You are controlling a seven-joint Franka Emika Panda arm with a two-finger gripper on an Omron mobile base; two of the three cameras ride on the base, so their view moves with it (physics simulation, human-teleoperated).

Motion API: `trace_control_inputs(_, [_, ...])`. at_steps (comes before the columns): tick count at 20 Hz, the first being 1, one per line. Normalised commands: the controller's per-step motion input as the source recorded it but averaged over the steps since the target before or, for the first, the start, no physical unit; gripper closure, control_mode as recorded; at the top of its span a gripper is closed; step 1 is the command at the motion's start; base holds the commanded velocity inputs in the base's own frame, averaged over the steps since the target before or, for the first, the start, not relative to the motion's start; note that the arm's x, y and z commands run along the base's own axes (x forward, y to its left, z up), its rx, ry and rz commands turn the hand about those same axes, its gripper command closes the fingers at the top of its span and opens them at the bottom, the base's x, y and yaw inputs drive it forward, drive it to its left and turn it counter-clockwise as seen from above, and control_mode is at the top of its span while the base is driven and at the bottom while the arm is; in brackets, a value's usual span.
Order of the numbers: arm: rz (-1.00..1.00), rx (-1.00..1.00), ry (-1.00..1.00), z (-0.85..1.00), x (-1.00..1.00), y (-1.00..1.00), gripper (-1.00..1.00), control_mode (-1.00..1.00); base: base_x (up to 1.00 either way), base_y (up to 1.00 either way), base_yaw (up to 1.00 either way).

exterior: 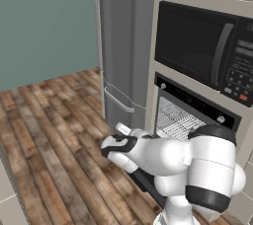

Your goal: Place the fish on the bottom rack of the oven, and slide the tray back inside. Close the oven door.

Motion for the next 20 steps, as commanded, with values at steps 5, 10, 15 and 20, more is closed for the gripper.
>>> trace_control_inputs(5, [-0.11, 0.0, 0.19, 0.01, 0.0, 0.88, -1.0, -1.0, 0.0, 0.0, 0.0])
trace_control_inputs(10, [-0.17, 0.0, 0.19, -0.08, 0.0, 0.88, -1.0, -1.0, 0.0, 0.0, 0.0])
trace_control_inputs(15, [-0.23, 0.0, 0.02, -0.41, 0.0, 0.59, -1.0, -1.0, 0.0, 0.0, 0.0])
trace_control_inputs(20, [-0.37, 0.0, -0.02, -0.56, 0.05, 0.13, -1.0, -1.0, 0.0, 0.0, 0.0])
